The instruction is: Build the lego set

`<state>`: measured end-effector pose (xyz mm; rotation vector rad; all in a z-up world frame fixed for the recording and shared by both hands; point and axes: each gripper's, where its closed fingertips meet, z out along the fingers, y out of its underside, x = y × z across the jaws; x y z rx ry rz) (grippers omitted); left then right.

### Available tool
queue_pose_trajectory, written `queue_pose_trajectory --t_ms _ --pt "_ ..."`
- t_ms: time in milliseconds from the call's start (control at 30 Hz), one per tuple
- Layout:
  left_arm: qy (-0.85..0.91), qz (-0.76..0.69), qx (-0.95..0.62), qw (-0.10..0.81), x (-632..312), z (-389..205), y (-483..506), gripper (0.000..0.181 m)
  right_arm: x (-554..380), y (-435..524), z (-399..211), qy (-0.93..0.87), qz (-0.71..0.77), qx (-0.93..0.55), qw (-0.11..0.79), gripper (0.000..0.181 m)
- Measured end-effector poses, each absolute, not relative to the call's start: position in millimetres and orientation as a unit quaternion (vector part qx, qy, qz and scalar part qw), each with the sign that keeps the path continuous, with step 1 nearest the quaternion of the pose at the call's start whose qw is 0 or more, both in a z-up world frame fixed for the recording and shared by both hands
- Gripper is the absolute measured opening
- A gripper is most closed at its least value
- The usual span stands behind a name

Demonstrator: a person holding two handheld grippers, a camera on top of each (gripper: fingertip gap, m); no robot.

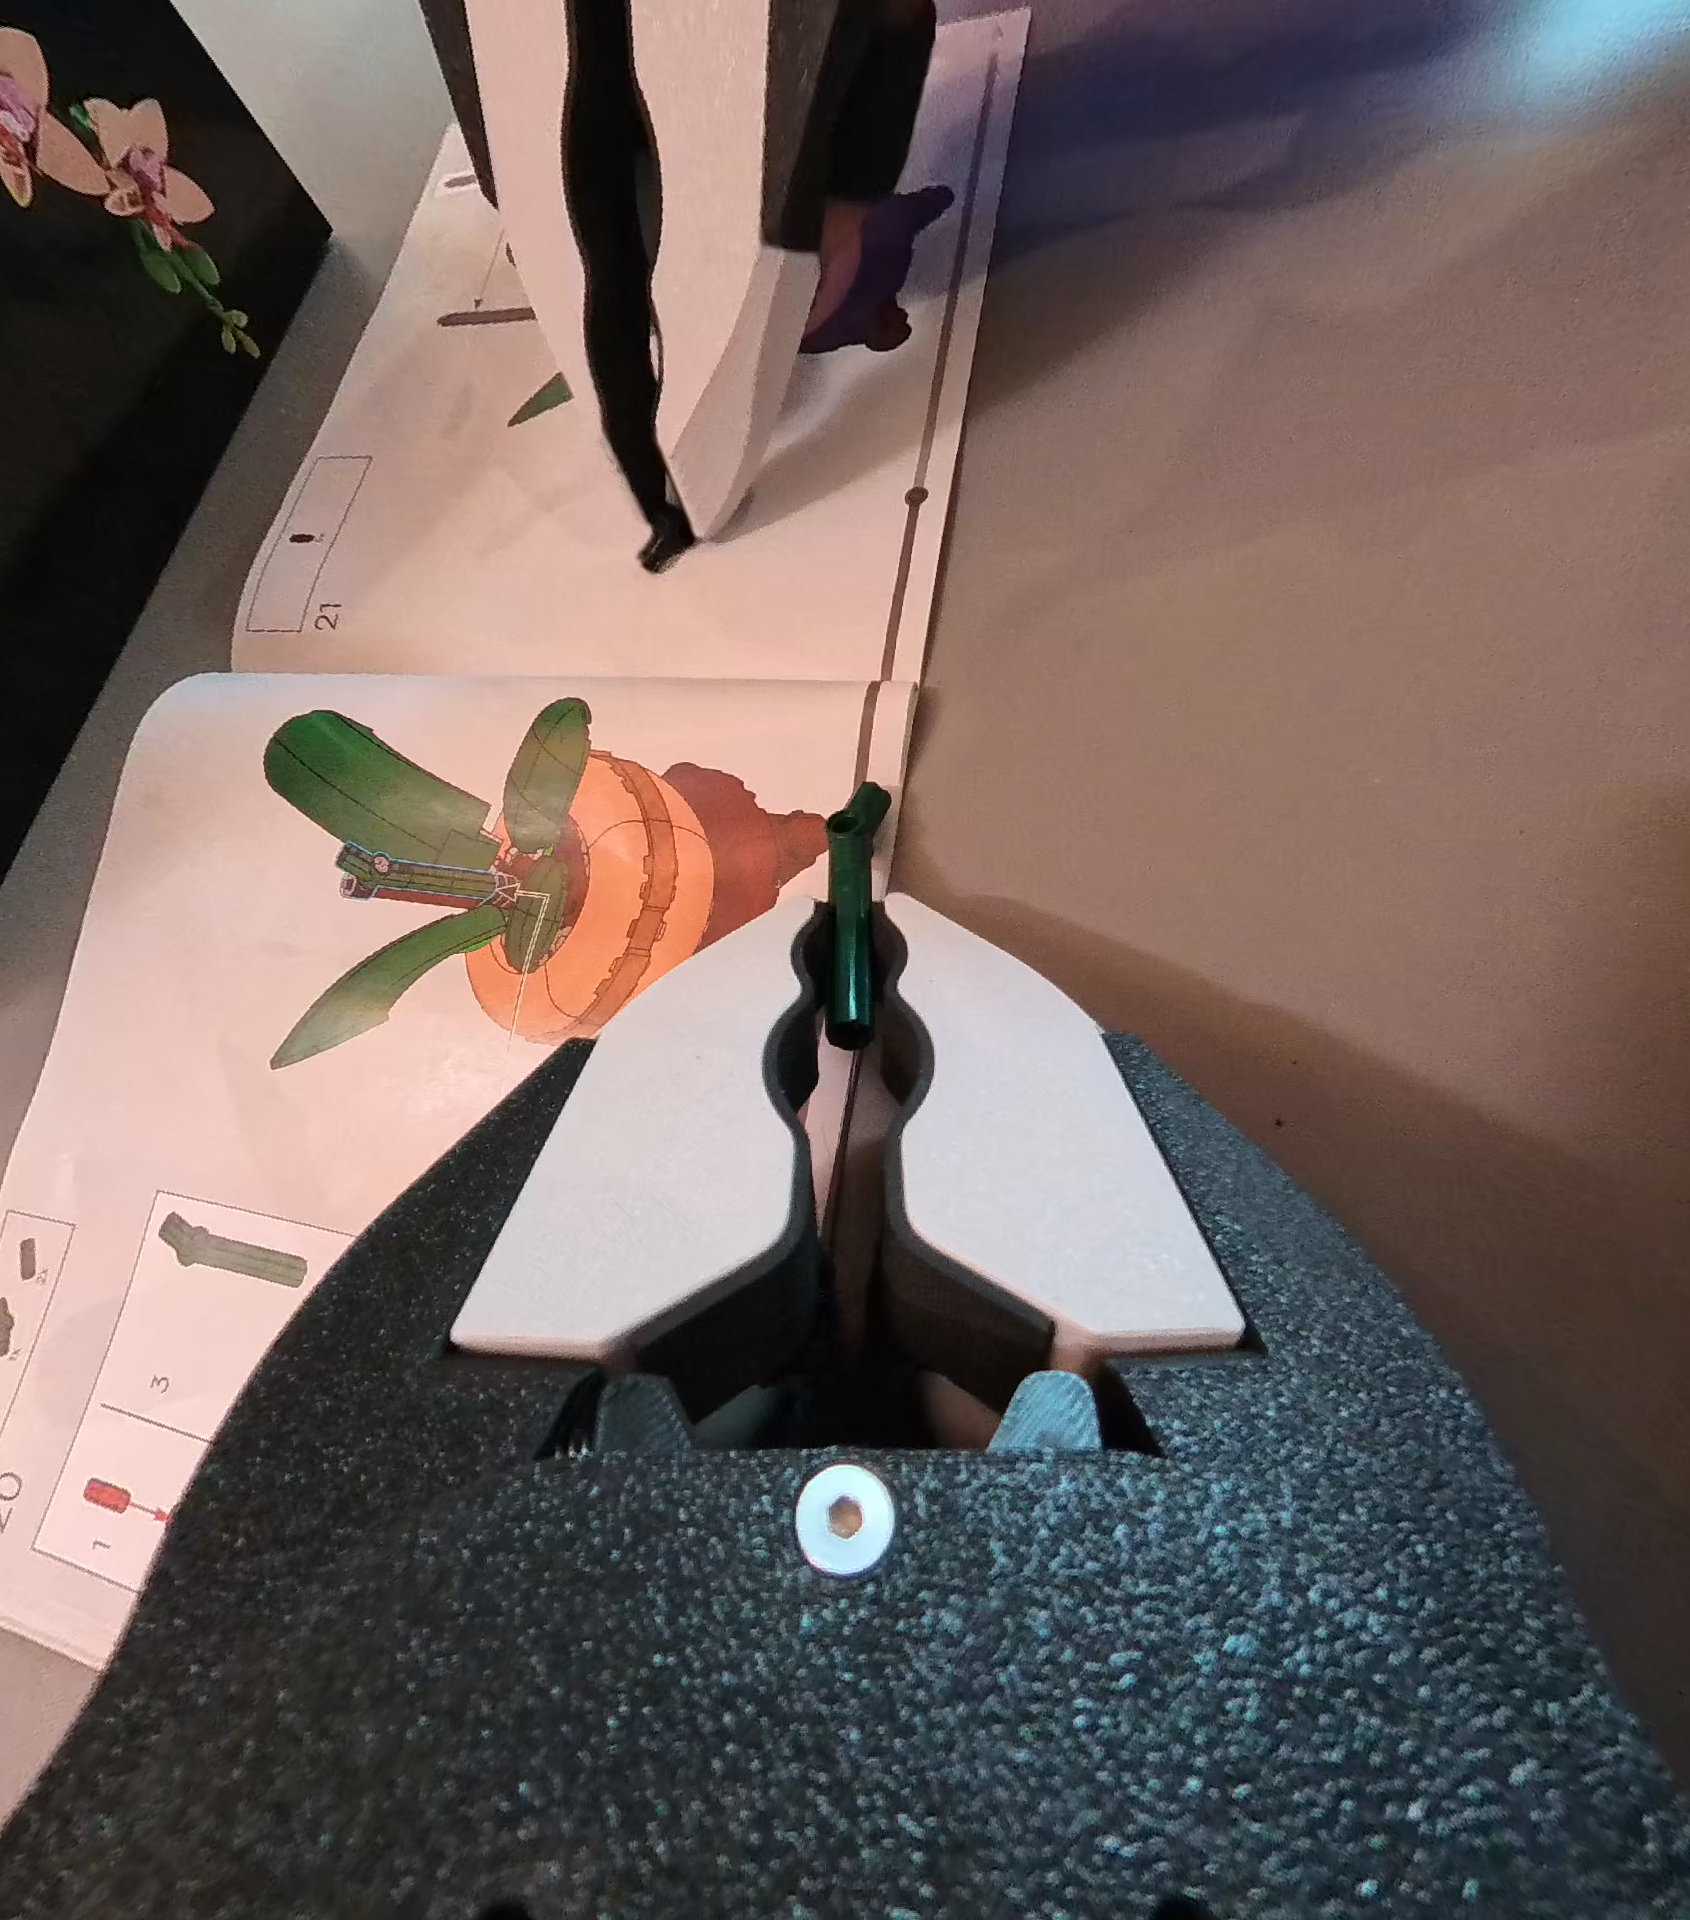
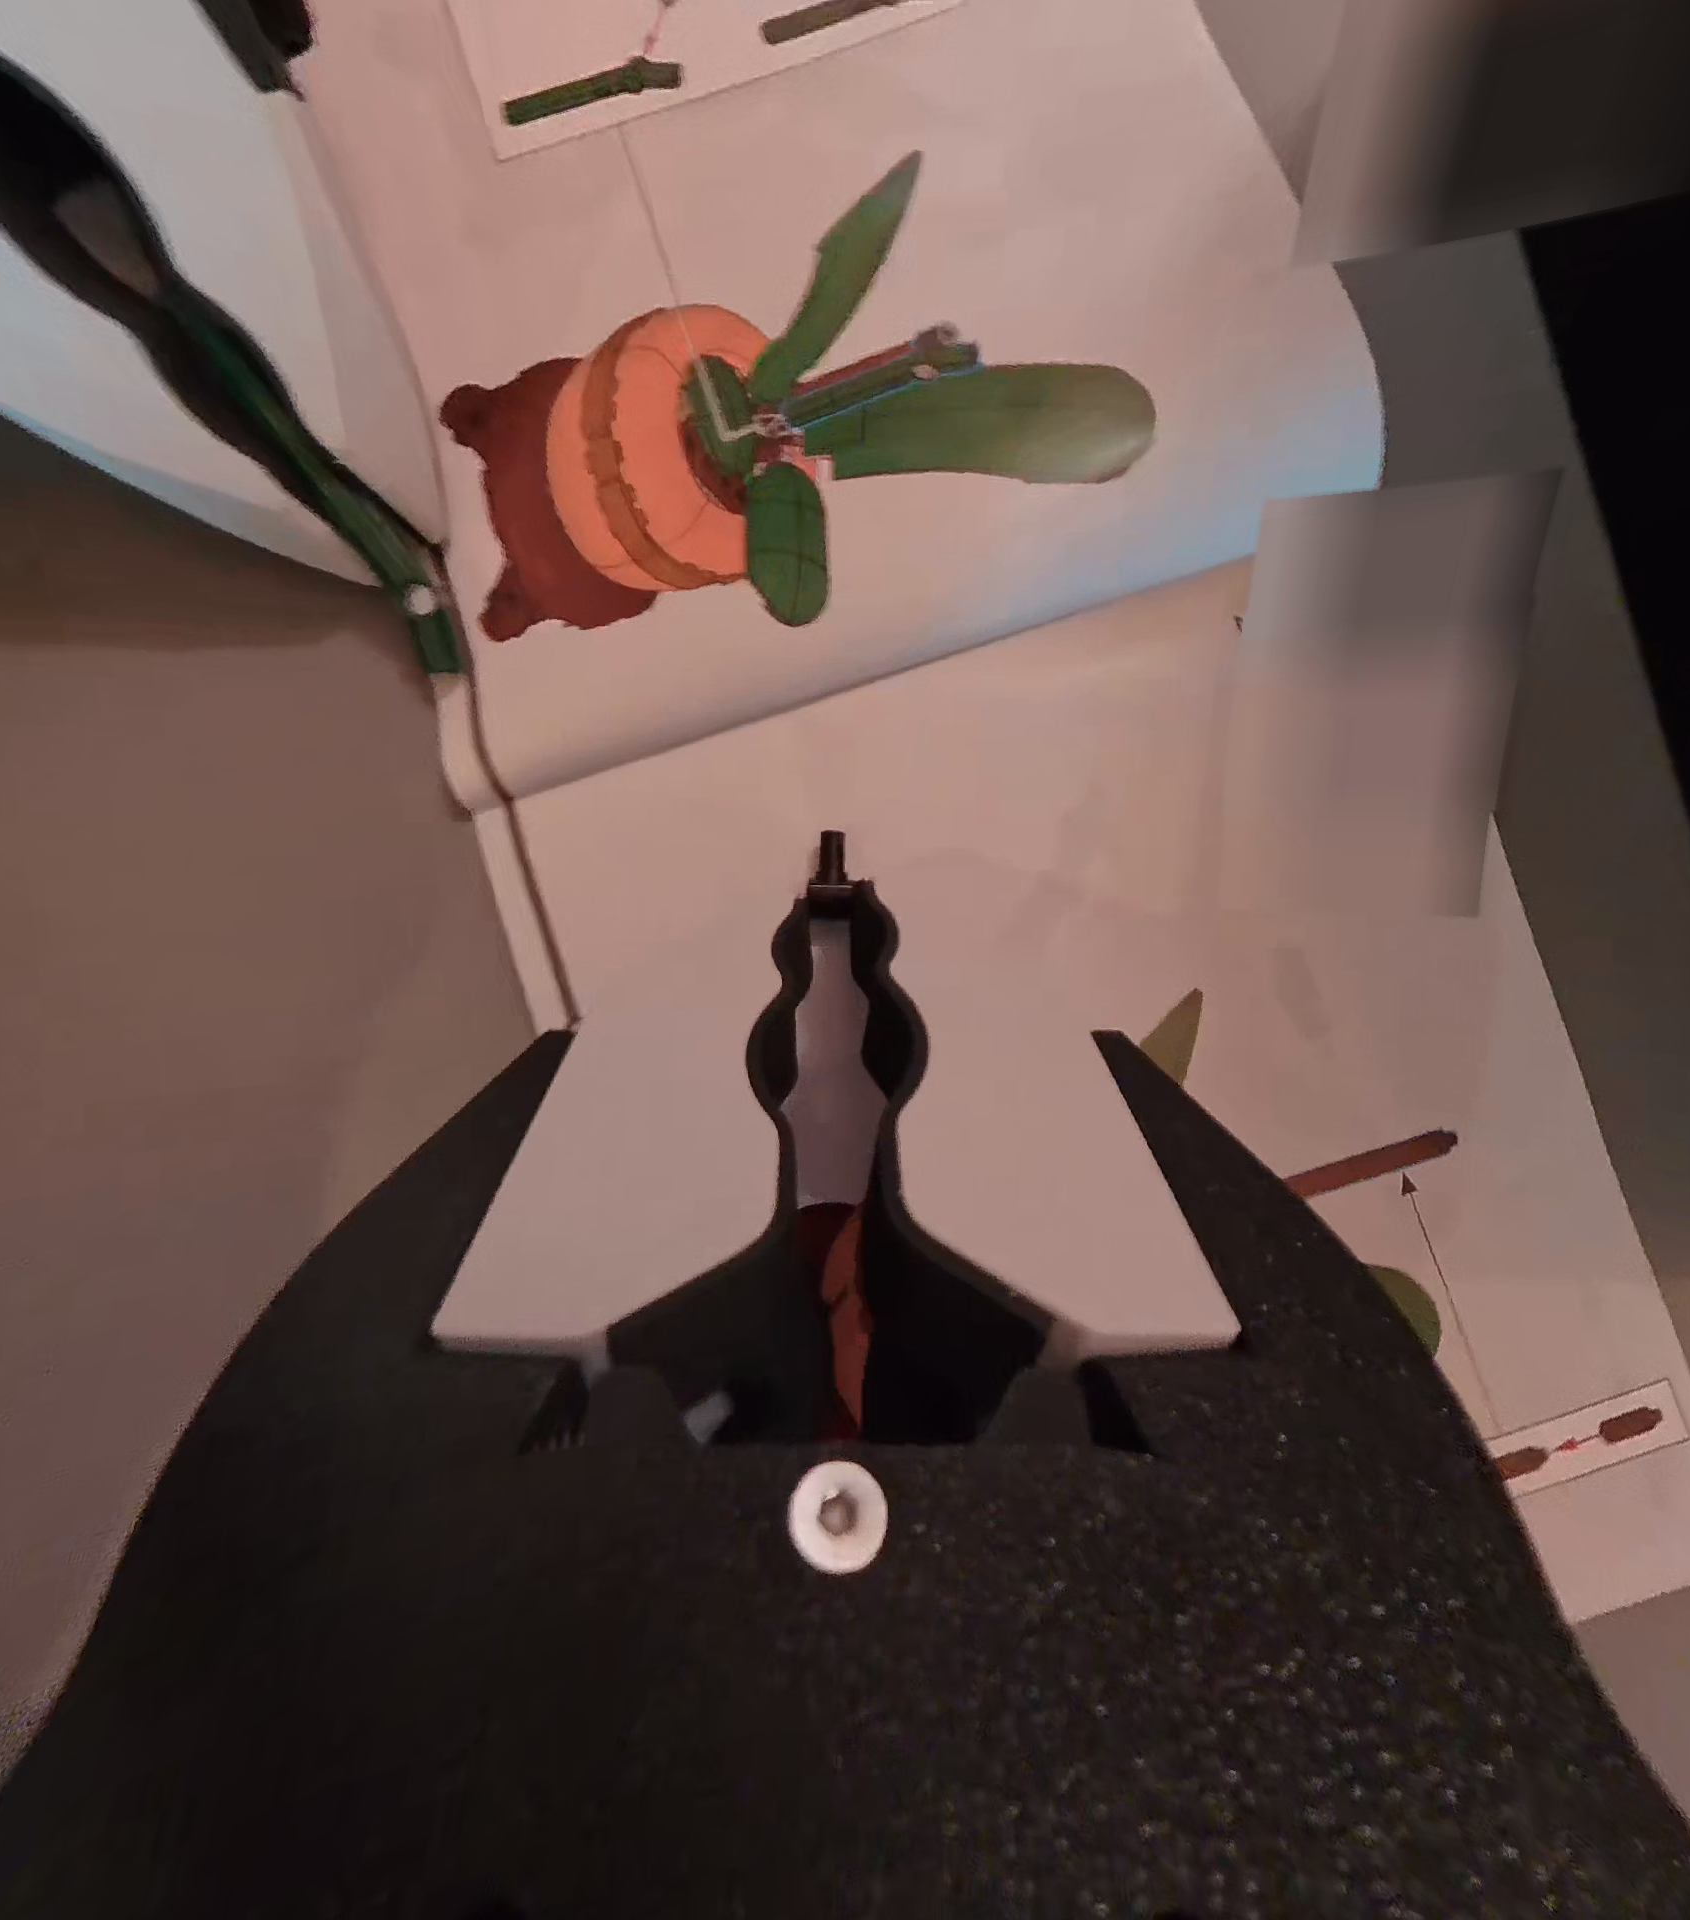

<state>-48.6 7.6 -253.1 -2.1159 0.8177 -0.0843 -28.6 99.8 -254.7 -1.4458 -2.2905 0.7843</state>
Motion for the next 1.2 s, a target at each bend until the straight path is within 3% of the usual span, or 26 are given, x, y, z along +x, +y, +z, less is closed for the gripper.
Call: queue_pose_trajectory --t_ms 200,500,1200 --pt "0.332 -0.021 -0.841 0.426 -49 -253 8 0.006 -19 41 -230 -0.901 0.235 -0.358 0.066 0.007" --pt "0.35 0.028 -0.83 0.432 -51 -252 10 0.006 -32 27 -240 -0.909 0.148 -0.388 -0.015 0.006" --pt "0.374 0.118 -0.825 0.408 -54 -247 10 0.006 -38 25 -239 -0.915 0.022 -0.402 0.008 0.006"
